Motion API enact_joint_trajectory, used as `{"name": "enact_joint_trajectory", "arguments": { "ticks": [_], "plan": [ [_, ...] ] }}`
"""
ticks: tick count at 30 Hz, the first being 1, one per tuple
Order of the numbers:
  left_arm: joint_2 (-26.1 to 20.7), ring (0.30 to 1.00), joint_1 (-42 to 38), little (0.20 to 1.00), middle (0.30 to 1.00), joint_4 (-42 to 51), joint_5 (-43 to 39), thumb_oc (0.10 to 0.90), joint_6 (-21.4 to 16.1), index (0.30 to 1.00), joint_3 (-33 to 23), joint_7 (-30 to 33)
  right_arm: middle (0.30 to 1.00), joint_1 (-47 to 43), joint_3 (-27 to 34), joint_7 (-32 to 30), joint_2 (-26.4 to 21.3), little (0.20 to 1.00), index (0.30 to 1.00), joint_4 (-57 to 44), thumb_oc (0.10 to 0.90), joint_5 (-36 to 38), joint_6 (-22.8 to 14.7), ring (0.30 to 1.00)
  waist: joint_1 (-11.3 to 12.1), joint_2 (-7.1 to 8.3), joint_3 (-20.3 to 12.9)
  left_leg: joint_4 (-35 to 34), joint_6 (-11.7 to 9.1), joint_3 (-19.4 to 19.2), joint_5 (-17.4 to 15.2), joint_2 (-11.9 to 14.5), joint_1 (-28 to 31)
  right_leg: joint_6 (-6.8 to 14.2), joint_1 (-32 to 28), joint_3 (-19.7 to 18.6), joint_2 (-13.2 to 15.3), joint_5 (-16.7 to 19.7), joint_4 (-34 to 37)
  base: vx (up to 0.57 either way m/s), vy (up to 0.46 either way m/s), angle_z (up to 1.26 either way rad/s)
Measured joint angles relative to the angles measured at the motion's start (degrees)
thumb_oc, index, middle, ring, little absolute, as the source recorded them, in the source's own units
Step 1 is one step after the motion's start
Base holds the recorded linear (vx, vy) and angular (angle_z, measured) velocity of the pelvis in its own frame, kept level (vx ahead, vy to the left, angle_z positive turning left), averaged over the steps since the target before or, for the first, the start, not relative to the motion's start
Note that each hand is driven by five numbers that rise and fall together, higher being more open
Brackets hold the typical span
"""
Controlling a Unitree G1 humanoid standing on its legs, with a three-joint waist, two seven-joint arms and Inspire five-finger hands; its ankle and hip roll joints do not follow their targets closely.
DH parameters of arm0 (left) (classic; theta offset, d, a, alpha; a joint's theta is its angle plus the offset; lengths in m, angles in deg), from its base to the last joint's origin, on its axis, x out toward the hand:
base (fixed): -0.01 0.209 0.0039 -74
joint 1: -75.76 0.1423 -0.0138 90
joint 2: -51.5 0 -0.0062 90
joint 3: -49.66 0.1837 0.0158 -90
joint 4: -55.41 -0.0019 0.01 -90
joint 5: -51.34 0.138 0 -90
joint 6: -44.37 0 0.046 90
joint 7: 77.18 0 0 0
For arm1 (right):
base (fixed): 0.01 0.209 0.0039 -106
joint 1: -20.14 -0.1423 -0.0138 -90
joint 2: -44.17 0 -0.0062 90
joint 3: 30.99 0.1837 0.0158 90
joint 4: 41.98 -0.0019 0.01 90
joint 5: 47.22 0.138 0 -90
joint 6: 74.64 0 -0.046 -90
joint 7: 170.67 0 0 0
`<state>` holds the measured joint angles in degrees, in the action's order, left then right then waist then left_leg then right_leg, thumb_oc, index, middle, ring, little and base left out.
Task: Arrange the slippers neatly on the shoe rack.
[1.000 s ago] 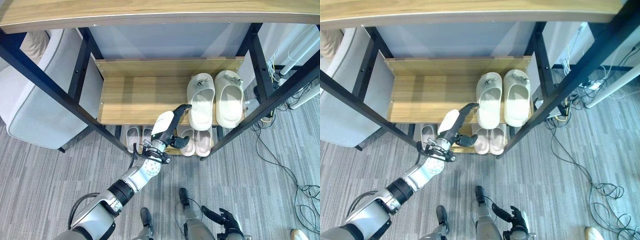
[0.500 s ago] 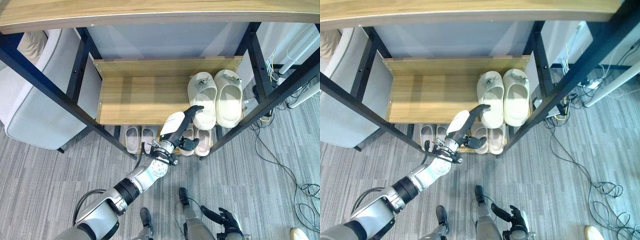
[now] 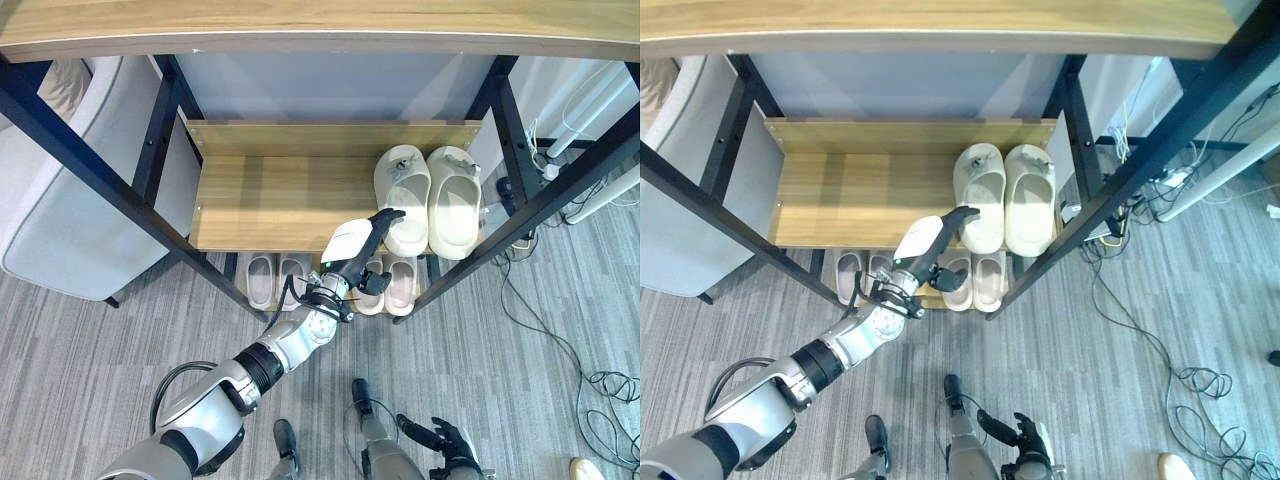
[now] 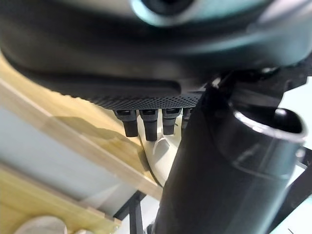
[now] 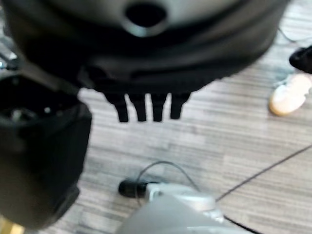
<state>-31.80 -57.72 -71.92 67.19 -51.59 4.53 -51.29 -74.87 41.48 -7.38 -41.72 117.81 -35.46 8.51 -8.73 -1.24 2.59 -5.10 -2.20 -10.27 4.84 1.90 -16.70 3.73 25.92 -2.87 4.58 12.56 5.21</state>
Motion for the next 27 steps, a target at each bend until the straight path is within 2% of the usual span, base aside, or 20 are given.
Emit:
{"name": "enact_joint_trajectory", "arguments": {
  "ticks": [7,16,27],
  "plan": [
    [-0.59,0.9,0.08,0.9,0.9,0.02,0.14,0.8,0.03,0.9,-0.06,-0.35,0.9,-0.04,0.04,0.0,0.02,0.9,0.9,0.07,0.8,-0.17,-0.01,0.9,0.08,-0.02,-0.01,0.0,-0.03,-0.03,0.03,0.15,0.2,0.01,-0.22,0.01,-0.13,0.04,0.0,0.0,0.0,0.0],
    [-8.83,0.9,0.49,0.9,0.9,8.99,7.58,0.8,-0.07,0.9,-0.08,-1.57,0.9,-0.01,3.37,0.03,0.87,0.9,0.9,2.0,0.8,0.47,-0.2,0.9,0.26,-0.03,-0.02,0.0,-0.12,-0.04,0.14,0.25,0.4,-0.23,-0.41,-0.01,-0.21,0.23,0.0,-0.01,0.002,0.0],
    [-9.07,0.9,4.74,0.9,0.9,10.43,9.08,0.8,-0.49,0.9,-0.69,-1.56,0.9,0.03,3.45,0.03,0.95,0.9,0.9,1.97,0.8,0.45,-0.28,0.9,0.31,-0.52,0.28,0.0,-0.15,-0.11,0.17,0.5,1.55,-0.18,-1.45,-0.01,-0.29,0.13,0.02,0.0,0.0,0.0]
  ]
}}
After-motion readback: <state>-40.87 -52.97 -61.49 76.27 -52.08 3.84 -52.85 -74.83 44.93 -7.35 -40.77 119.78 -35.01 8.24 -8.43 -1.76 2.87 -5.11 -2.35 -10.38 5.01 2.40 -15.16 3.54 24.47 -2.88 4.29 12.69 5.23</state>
